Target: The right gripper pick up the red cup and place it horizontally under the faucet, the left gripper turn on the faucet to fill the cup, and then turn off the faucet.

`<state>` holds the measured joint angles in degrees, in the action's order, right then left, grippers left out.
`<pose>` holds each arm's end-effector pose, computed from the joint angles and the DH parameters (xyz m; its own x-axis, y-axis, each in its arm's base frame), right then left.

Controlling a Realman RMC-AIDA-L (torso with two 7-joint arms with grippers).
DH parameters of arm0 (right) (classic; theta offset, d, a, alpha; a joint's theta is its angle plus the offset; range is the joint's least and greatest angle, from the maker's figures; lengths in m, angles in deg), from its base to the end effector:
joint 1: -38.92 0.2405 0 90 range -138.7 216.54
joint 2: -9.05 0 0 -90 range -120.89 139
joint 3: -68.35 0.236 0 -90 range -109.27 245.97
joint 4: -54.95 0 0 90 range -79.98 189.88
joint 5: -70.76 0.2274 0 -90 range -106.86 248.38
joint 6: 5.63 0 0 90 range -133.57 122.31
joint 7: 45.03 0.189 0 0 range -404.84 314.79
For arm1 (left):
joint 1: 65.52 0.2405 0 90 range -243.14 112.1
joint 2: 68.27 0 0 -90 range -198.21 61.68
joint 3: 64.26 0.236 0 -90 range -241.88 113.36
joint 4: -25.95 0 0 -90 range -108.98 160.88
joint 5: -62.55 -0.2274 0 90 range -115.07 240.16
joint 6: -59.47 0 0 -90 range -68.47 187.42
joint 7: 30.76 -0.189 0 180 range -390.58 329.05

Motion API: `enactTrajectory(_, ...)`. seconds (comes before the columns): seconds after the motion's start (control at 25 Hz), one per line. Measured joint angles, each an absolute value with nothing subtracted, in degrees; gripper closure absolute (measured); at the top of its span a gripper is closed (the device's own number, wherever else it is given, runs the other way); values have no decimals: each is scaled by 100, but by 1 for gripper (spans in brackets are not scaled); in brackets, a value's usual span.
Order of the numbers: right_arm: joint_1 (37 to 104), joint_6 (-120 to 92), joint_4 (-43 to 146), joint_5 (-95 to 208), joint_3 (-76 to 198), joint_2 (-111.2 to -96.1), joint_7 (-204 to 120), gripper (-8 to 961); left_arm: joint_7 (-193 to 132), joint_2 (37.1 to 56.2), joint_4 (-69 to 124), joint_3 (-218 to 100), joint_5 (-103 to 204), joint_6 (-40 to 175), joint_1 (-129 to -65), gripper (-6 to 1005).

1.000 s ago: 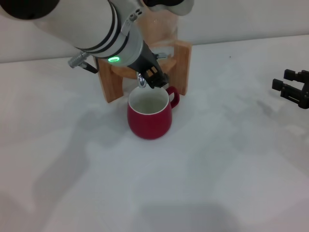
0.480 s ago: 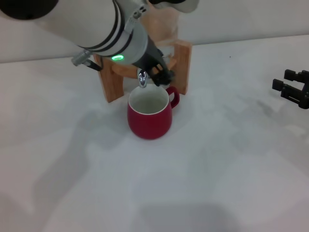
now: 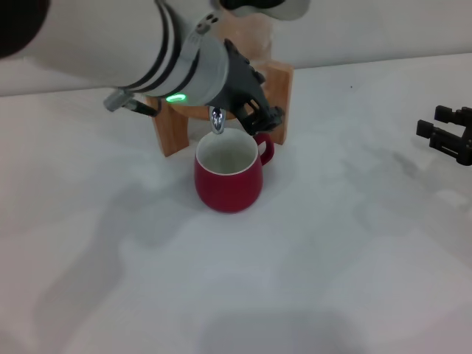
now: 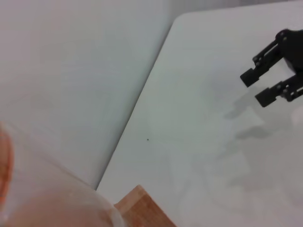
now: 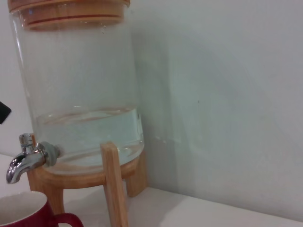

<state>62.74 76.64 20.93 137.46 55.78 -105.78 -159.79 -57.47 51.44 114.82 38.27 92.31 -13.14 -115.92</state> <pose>0.3451 0.3549 0.0729 0.7325 -0.2199 -0.6443 -0.6401 -0.5448 -0.5418 0.0226 0.3721 -0.0856 0.9857 0.0398 -0.1637 -0.0422 -0.8826 -0.4683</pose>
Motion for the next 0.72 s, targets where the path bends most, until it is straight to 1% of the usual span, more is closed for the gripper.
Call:
enactTrajectory(0.16,6269,7662,2094,13782,5578,-10580,-15966,484,-5714,5139,12038,3796,9212,-1267,-11162,458)
enactTrajectory(0.32,6226,7662,2093,13821,5578,-10581,-15964,484,-5699,5136,12866,3786,9241,-1028,-10473,449)
enactTrajectory(0.56,6168,7668,2094,13894,5577,-10582,-15955,484,-5632,5134,13946,3609,9708,-453,-9232,435)
enactTrajectory(0.72,6005,7704,2093,14083,5578,-10578,-15954,484,-5651,5115,14132,2978,10885,232,-8203,426)
